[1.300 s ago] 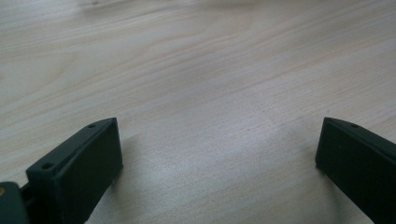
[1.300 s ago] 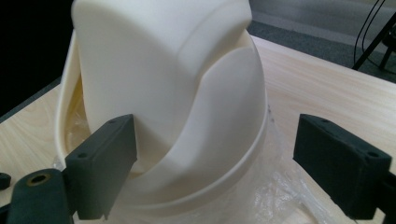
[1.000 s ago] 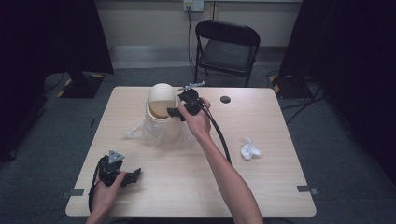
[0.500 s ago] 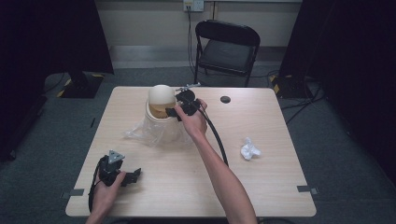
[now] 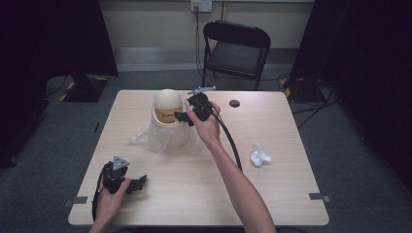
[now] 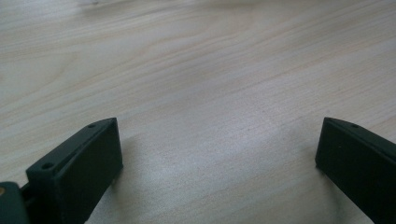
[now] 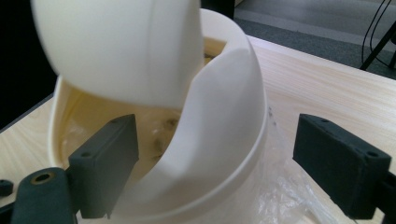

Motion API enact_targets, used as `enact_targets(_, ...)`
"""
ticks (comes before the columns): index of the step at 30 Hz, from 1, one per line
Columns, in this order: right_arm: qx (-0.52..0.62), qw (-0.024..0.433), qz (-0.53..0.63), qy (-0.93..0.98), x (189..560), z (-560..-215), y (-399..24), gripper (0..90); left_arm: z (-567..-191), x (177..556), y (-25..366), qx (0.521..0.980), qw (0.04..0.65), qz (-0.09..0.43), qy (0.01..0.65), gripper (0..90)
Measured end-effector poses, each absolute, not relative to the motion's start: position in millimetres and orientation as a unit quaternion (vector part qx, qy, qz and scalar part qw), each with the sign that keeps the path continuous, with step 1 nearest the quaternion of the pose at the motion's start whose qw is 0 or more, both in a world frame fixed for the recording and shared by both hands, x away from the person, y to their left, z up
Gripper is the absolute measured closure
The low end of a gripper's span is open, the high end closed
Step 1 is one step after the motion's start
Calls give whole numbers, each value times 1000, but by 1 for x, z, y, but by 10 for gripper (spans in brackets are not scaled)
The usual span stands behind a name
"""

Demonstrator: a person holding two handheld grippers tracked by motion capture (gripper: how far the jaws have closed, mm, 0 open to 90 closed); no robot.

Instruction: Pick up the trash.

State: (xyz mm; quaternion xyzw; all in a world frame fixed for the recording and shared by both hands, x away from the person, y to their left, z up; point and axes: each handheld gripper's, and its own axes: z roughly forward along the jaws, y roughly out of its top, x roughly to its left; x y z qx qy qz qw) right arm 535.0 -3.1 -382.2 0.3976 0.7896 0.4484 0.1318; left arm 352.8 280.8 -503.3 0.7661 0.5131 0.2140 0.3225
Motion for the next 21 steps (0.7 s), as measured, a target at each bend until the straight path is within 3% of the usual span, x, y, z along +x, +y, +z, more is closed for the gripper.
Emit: enact_targets(21, 397, 159, 467, 774, 497, -381, -66, 146, -503, 353, 281, 765, 323, 214, 514, 0)
